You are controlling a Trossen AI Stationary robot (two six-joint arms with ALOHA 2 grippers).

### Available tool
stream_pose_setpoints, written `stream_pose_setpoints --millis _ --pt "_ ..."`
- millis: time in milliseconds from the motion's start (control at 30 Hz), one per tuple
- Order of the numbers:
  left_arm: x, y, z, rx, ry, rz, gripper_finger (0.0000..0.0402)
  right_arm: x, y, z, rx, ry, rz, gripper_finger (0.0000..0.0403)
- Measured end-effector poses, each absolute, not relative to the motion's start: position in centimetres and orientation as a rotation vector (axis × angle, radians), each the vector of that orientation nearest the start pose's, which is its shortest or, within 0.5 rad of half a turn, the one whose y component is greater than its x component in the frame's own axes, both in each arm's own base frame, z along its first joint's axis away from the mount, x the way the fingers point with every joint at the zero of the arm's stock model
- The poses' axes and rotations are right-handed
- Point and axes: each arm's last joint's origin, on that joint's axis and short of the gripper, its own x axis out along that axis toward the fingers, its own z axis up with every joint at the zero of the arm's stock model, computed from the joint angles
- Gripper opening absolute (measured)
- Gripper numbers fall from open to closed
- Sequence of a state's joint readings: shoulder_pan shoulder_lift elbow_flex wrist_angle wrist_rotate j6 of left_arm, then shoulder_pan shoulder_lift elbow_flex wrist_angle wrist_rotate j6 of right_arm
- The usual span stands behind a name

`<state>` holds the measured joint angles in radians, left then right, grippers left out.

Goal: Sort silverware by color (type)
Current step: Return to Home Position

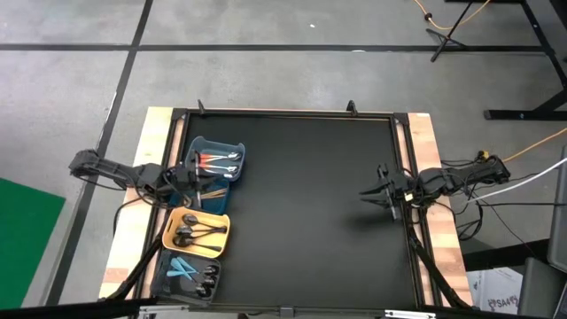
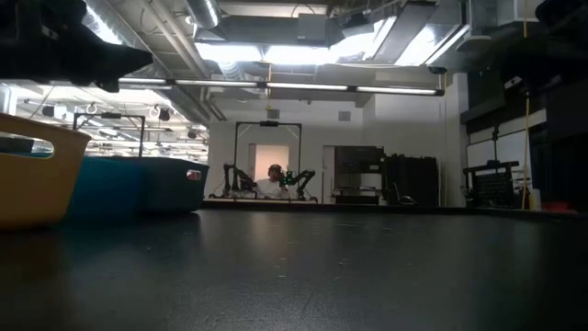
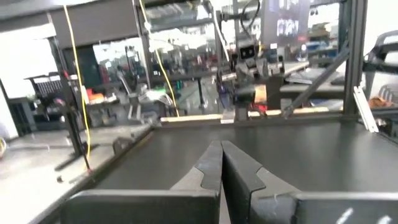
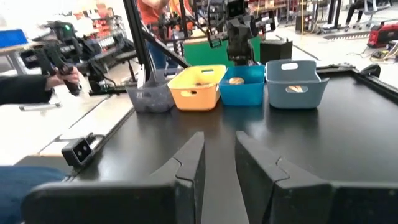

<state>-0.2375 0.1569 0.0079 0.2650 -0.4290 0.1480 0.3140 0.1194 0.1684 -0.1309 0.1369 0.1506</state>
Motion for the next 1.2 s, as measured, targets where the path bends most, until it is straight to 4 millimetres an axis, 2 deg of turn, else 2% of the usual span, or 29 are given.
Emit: stream_pose_setpoints --millis 233,467,667,1033,1100,1200 --pt "9.4 -1.0 17.7 0.147 -0.093 0.206 0.0000 8.8 2.5 20.2 0.143 0.054 0.192 0.0078" --pt "9.4 -1.0 17.3 0.167 -0.039 0.201 0.0000 8.6 2.5 20.3 0.147 0.038 0.227 0.0078" --pt "9.5 -1.2 17.3 0.171 -0.041 0.142 0.0000 8.6 2.5 20.4 0.144 0.034 0.226 0.0078" --pt "9.5 -1.2 17.2 0.226 -0.031 0.142 0.0000 8.6 2.5 20.7 0.127 0.000 0.229 0.0078" --pt "9.5 -1.2 17.2 0.231 -0.029 0.148 0.0000 8.8 2.6 20.3 0.124 -0.042 0.231 0.0079" --pt "9.5 -1.0 17.2 0.232 -0.027 0.166 0.0000 9.4 2.8 18.6 0.076 -0.133 0.240 0.0078"
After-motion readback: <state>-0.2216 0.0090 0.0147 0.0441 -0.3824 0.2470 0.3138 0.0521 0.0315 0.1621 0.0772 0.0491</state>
